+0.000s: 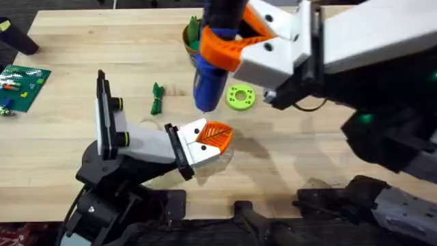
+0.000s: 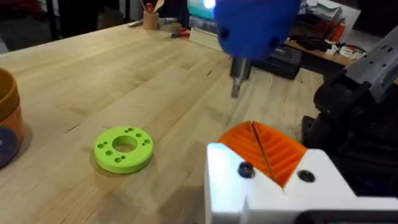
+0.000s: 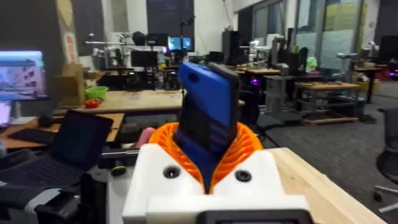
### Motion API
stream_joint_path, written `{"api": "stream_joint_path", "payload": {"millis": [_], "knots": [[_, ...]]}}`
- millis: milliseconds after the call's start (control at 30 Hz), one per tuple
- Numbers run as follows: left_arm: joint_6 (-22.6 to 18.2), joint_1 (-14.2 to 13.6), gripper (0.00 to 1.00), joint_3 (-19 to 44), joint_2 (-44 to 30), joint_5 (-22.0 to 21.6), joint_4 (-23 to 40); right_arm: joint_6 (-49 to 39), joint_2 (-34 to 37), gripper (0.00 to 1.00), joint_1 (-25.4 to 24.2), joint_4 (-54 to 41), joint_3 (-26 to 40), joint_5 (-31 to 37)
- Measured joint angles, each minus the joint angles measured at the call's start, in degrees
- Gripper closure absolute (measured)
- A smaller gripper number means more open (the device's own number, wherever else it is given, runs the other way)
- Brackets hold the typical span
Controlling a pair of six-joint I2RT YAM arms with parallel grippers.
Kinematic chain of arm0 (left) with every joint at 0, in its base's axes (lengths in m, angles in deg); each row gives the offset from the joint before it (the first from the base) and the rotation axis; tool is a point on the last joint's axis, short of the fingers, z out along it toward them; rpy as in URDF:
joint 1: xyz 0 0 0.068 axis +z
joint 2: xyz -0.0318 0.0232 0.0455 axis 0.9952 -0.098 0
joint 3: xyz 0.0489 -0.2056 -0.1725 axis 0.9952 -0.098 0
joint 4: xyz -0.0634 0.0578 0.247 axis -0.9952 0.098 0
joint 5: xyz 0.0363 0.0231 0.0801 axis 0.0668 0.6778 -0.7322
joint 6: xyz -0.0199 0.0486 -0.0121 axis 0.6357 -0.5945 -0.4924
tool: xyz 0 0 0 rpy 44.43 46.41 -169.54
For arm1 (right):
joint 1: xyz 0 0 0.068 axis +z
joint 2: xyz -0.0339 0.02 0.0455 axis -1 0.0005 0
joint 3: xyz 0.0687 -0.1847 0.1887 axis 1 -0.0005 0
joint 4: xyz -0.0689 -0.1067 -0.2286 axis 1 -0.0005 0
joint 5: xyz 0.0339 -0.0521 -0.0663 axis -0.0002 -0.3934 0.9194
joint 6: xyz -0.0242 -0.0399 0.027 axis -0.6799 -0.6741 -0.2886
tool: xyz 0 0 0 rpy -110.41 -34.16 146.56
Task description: Pick up the gripper from the table and insert it into the empty holder that is missing its gripper. Then pick up a screw, insert it into the mounting hole, and use the screwdriver to tighten it. Finally, clean up the table by picking up the vegetable and placing it into the bucket.
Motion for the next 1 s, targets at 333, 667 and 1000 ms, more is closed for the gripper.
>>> {"api": "stream_joint_path", "payload": {"millis": [333, 667, 1000], "knots": [[0.00, 0.00, 0.986, 0.00, -0.02, 0.26, 0.02, 0.24, 5.68, 0.972, 2.68, 4.87, 0.00, -0.06], [0.00, 0.00, 0.986, 0.00, 0.00, 0.32, 0.02, 1.10, 5.74, 0.972, 2.86, 4.33, 0.00, -0.32], [0.00, 0.00, 0.986, 0.00, -0.02, 0.37, 0.02, 3.70, 5.74, 0.972, 2.90, 2.89, 0.00, -0.81]]}}
